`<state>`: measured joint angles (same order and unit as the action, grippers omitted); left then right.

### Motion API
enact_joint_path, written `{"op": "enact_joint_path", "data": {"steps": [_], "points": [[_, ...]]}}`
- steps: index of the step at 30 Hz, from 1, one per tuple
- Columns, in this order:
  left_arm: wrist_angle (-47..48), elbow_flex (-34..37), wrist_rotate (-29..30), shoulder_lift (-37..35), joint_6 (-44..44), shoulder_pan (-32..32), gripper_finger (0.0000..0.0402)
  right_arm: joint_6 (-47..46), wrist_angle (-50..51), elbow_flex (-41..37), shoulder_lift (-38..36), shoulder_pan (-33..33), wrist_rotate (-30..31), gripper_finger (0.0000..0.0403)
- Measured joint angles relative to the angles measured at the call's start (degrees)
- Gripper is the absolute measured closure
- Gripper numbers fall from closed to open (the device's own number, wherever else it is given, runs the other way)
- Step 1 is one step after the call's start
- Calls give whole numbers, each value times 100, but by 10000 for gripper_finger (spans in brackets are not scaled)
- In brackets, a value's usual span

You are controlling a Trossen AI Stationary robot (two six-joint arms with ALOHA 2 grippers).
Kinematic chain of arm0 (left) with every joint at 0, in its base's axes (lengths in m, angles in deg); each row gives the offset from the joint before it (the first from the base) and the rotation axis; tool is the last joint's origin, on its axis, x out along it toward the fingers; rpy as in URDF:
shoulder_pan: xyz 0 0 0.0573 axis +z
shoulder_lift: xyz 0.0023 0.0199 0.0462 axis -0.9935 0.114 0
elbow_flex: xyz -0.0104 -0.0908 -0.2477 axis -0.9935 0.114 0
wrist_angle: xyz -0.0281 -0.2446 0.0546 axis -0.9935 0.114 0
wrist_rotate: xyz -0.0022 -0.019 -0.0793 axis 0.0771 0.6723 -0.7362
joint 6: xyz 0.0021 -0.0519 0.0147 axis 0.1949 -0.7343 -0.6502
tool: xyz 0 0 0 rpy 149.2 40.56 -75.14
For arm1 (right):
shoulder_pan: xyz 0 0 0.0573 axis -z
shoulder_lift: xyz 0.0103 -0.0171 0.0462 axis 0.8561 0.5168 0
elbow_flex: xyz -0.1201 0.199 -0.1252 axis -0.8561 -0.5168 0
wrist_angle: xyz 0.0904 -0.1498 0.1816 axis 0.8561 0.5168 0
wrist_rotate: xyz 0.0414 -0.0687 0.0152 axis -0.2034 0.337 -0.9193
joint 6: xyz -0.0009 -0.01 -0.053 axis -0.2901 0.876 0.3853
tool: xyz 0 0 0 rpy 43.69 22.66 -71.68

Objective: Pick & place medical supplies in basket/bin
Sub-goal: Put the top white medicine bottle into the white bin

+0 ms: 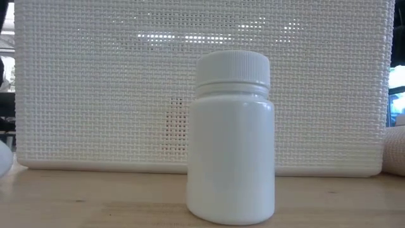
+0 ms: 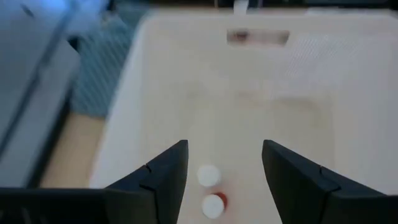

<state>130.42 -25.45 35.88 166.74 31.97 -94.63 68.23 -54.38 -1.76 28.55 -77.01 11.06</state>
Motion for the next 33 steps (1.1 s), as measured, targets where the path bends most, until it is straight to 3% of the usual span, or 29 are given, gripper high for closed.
{"op": "enact_joint_path", "data": {"steps": [5, 8, 16, 22, 28, 33], "points": [[-28, 150, 774, -623, 174, -494, 210, -80, 0, 0, 2, 1, 0, 65], [-24, 475, 1080, -942, 33, -721, 213, -1025, -35, 0, 2, -3, -94, 65], [-84, 2028, 2264, -1882, -985, -1138, 217, -3039, -451, 2, 2, -7, -197, 65], [-369, 3290, 2390, -2655, -1214, -1176, 217, -3605, -121, 354, 124, -7, -193, 65], [-571, 3853, 2456, -3477, -1164, -1150, 217, -3651, 950, 1374, 973, -4, 238, 65], [-787, 4202, 2583, -3966, -1459, -1177, 217, -4508, 2199, 2447, 2122, -2, 517, 65]]}}
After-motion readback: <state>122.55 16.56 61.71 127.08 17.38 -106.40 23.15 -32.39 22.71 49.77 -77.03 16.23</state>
